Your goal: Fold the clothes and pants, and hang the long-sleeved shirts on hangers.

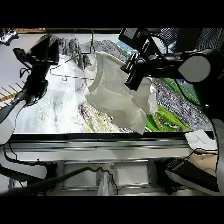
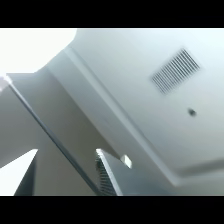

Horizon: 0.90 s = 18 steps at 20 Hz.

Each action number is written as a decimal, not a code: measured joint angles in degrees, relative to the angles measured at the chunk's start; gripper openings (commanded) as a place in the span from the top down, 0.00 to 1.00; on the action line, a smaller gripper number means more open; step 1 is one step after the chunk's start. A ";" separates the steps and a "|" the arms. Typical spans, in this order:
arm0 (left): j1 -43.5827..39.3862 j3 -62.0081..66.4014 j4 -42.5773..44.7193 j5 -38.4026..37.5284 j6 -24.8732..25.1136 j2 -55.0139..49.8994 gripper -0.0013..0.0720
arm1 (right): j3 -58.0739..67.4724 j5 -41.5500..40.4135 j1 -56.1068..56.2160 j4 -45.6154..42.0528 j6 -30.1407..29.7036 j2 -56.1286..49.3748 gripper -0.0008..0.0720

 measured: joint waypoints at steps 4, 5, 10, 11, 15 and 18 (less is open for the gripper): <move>6.32 0.00 0.02 3.34 0.70 2.29 0.97 | 0.00 0.90 0.00 0.98 0.33 2.23 0.96; 7.93 0.00 1.25 4.07 0.87 3.39 0.97 | 0.00 0.98 0.00 1.07 0.44 2.58 0.96; 14.91 -0.37 28.55 12.00 -2.99 15.28 0.97 | 0.00 1.18 0.00 1.05 1.84 3.26 0.96; 15.30 -1.09 38.21 16.02 -6.71 18.75 0.96 | 0.00 1.16 0.00 1.03 2.05 3.30 0.96; 15.85 -8.92 71.14 36.26 -34.23 33.11 0.59 | 0.00 1.16 0.00 0.92 2.97 3.39 0.96; 14.12 -16.39 76.04 42.12 -45.35 38.73 0.55 | 0.00 1.07 0.00 0.02 3.52 3.37 0.96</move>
